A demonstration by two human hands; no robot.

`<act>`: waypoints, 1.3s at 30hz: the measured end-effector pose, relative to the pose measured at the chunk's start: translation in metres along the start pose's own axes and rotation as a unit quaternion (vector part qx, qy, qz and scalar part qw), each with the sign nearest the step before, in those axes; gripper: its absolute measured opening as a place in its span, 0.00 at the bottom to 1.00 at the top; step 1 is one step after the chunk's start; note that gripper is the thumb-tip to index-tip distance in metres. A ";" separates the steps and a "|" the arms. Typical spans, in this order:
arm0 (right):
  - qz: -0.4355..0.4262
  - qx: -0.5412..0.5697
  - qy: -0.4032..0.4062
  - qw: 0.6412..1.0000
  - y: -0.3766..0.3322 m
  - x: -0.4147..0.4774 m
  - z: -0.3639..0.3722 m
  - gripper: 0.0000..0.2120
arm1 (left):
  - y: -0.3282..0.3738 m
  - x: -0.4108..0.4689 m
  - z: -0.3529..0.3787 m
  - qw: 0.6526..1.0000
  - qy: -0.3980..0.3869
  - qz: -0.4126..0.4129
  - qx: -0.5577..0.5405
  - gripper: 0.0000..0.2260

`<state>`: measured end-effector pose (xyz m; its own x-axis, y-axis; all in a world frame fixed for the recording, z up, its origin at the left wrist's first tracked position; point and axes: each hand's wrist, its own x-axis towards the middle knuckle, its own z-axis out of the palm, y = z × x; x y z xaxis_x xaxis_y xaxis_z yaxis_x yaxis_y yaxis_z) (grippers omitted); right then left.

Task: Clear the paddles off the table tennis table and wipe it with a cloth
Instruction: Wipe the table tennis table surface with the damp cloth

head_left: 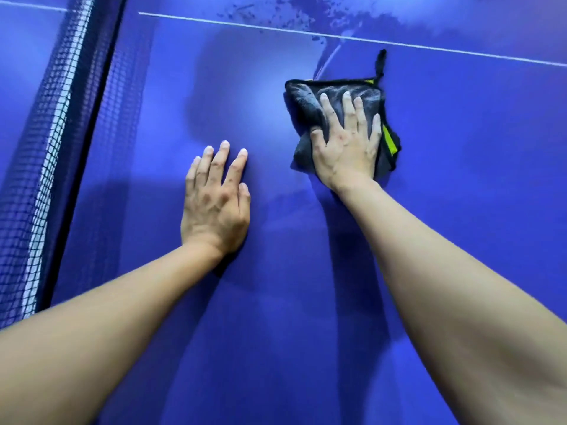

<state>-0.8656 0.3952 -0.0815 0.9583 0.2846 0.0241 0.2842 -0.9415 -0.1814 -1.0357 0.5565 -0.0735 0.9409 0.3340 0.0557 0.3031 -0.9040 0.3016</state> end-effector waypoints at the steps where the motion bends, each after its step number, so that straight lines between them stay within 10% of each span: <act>1: -0.003 0.002 -0.003 1.000 -0.006 -0.020 0.001 0.29 | -0.001 -0.001 -0.001 1.000 0.001 0.000 -0.010 0.24; 25: -0.046 0.017 0.019 0.999 -0.029 -0.487 -0.002 0.32 | -0.039 -0.315 -0.034 1.000 0.006 0.003 0.007 0.23; 39: -0.049 0.008 0.035 0.998 -0.064 -0.382 0.009 0.31 | -0.053 -0.273 -0.047 0.998 0.055 -0.016 -0.031 0.17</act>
<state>-1.2498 0.3479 -0.0877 0.9258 0.3616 0.1103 0.3768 -0.9064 -0.1910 -1.3157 0.5261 -0.0602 0.9075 0.3929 0.1485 0.3195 -0.8752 0.3632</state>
